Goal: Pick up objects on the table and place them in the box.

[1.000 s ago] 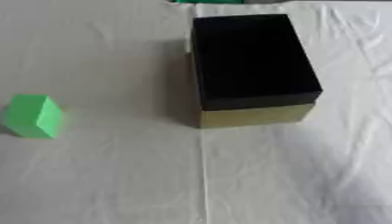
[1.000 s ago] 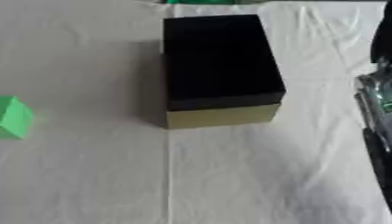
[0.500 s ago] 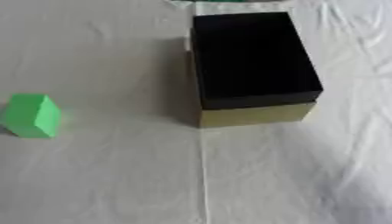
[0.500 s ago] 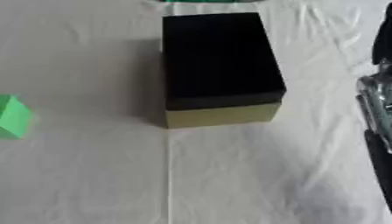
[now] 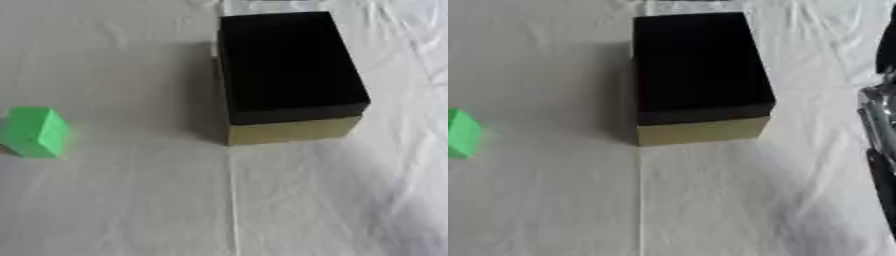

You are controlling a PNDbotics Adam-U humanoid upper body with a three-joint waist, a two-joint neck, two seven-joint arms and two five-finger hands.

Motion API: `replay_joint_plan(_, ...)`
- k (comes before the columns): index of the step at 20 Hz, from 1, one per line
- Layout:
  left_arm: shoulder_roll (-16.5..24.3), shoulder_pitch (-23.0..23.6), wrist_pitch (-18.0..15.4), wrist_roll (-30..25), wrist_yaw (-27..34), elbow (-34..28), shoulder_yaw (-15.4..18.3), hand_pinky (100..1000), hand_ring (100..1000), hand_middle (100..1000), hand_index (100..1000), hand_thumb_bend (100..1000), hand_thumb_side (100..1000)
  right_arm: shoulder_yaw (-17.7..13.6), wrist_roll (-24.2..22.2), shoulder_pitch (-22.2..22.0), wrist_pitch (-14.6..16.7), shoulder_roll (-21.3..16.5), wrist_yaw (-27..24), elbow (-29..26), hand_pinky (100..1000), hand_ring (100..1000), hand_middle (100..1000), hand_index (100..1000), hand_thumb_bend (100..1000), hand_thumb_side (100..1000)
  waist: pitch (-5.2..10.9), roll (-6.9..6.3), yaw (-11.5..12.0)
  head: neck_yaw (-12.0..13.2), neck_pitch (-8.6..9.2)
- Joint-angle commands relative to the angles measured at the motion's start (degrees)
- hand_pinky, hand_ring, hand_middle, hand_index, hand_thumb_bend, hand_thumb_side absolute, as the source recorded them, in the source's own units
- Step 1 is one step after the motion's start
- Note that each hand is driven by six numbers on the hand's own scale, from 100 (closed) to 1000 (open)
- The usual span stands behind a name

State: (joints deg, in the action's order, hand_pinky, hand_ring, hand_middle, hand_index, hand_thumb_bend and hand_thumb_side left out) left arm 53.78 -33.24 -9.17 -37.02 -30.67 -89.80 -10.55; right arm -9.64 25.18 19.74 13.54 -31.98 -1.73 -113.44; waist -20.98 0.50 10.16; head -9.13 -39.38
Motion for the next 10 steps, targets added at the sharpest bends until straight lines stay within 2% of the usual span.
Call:
replay_joint_plan(1, 0.50, -2.28, -0.88, -0.25, -0.68, 1.30, -0.32, 776, 829, 844, 910, 629, 393, -0.07, -0.30, 0.85, -0.06, -0.59, -0.53, -1.15, 861, 793, 812, 811, 100, 1000, 0.81, -0.28, -0.25, 0.43, 0.69)
replay_joint_plan(10, -2.31, -6.24, -1.44, -1.84, -1.91, 4.37, -2.80, 777, 829, 843, 905, 610, 386, 0.09, -0.59, 1.21, 0.01, -0.55, -0.84, -1.15, 861, 794, 813, 811, 100, 1000, 0.19, -0.89, -0.99, 1.01, 1.28)
